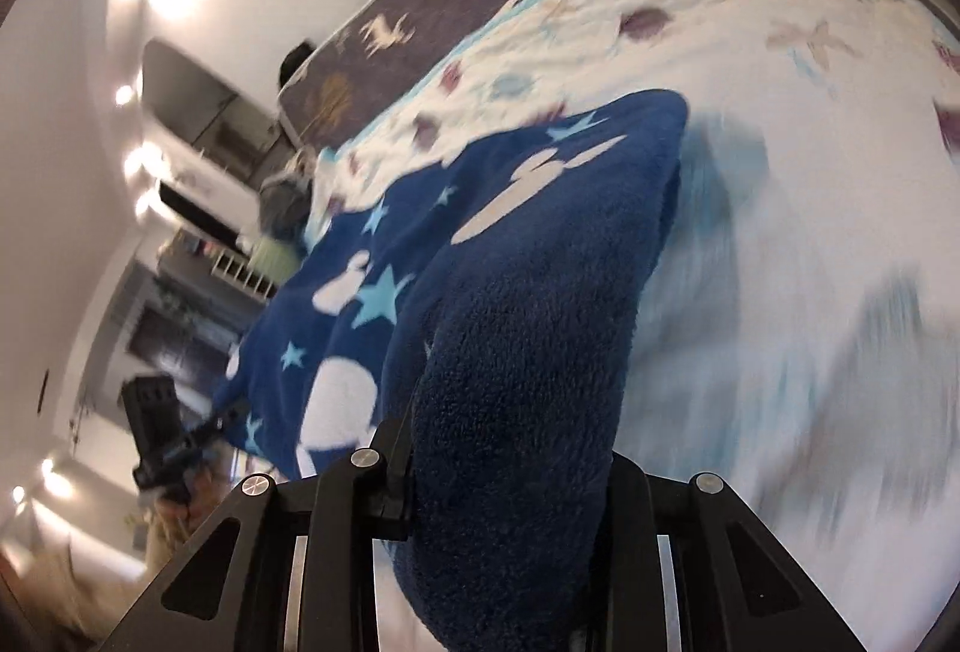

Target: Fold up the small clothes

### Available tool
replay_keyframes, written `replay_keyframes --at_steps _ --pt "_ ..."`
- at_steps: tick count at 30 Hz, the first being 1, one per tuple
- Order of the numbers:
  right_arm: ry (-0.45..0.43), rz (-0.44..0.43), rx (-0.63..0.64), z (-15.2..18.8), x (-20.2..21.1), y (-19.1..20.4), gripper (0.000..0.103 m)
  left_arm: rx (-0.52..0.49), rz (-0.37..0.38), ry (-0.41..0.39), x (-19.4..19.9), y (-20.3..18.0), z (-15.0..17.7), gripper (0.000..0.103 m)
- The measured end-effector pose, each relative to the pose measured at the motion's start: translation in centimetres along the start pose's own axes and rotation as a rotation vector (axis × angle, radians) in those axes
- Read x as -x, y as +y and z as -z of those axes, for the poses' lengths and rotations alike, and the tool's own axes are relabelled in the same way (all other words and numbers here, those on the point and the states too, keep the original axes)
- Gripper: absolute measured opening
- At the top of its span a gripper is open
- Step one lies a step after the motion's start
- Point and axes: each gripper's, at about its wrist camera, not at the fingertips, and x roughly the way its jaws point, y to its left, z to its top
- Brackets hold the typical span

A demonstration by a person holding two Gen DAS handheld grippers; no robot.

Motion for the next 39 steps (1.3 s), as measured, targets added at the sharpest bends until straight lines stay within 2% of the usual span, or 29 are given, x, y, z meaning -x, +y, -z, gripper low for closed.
replay_keyframes --at_steps 3,5,8,10,12,14,16,18,20,26,27,30,33,34,35,37,39 --pt "0.038 -0.004 -0.052 6.0 1.1 -0.1 0.030 0.065 -0.012 0.027 1.0 1.6 3.3 0.034" --pt "0.045 -0.010 -0.106 8.4 1.6 -0.7 0.033 0.086 -0.010 0.032 1.8 2.0 4.9 0.035" --pt "0.018 0.073 -0.129 9.8 3.3 -1.3 0.046 0.031 -0.099 0.006 3.1 0.8 4.6 0.037" --pt "-0.043 0.158 -0.153 9.1 5.1 -1.5 0.053 0.005 -0.145 -0.042 4.7 0.4 3.9 0.037" --pt "-0.127 0.219 -0.134 8.6 7.4 -1.1 0.055 0.006 -0.149 -0.115 6.5 0.2 3.4 0.043" --pt "-0.189 0.252 -0.084 7.7 8.7 0.0 0.063 -0.010 -0.152 -0.181 7.5 0.1 2.6 0.055" --pt "-0.212 0.254 -0.055 6.5 8.5 0.8 0.067 -0.030 -0.128 -0.200 6.6 -0.1 1.2 0.061" --pt "-0.197 0.247 -0.035 4.8 7.0 1.4 0.069 -0.039 -0.126 -0.183 4.3 0.1 -0.5 0.062" --pt "-0.169 0.262 -0.023 3.1 5.2 1.5 0.070 -0.043 -0.164 -0.135 0.9 0.7 -2.5 0.062" --pt "-0.158 0.247 -0.093 -1.2 1.1 -1.7 0.075 -0.065 -0.208 -0.086 -4.4 2.2 -4.2 0.062" --pt "-0.148 0.257 -0.111 -1.6 0.4 -2.4 0.075 -0.063 -0.215 -0.078 -4.9 2.5 -4.5 0.062" --pt "-0.102 0.278 -0.172 -2.9 -1.6 -4.6 0.075 -0.041 -0.172 -0.070 -5.3 3.1 -5.2 0.061" --pt "-0.082 0.245 -0.212 -3.6 -2.6 -6.0 0.075 -0.046 -0.173 -0.084 -5.3 3.3 -5.6 0.051" --pt "-0.086 0.231 -0.208 -3.8 -2.7 -6.1 0.072 -0.048 -0.184 -0.088 -5.2 3.3 -5.6 0.039" --pt "-0.094 0.211 -0.191 -4.0 -2.7 -5.9 0.052 -0.047 -0.194 -0.092 -5.3 3.4 -5.5 0.018" --pt "-0.108 0.170 -0.132 -4.4 -2.5 -4.9 0.012 -0.035 -0.190 -0.128 -4.5 3.5 -5.0 0.016" --pt "-0.151 0.187 -0.081 -4.6 -1.9 -3.6 0.011 -0.031 -0.178 -0.179 -2.9 3.1 -4.3 0.015"
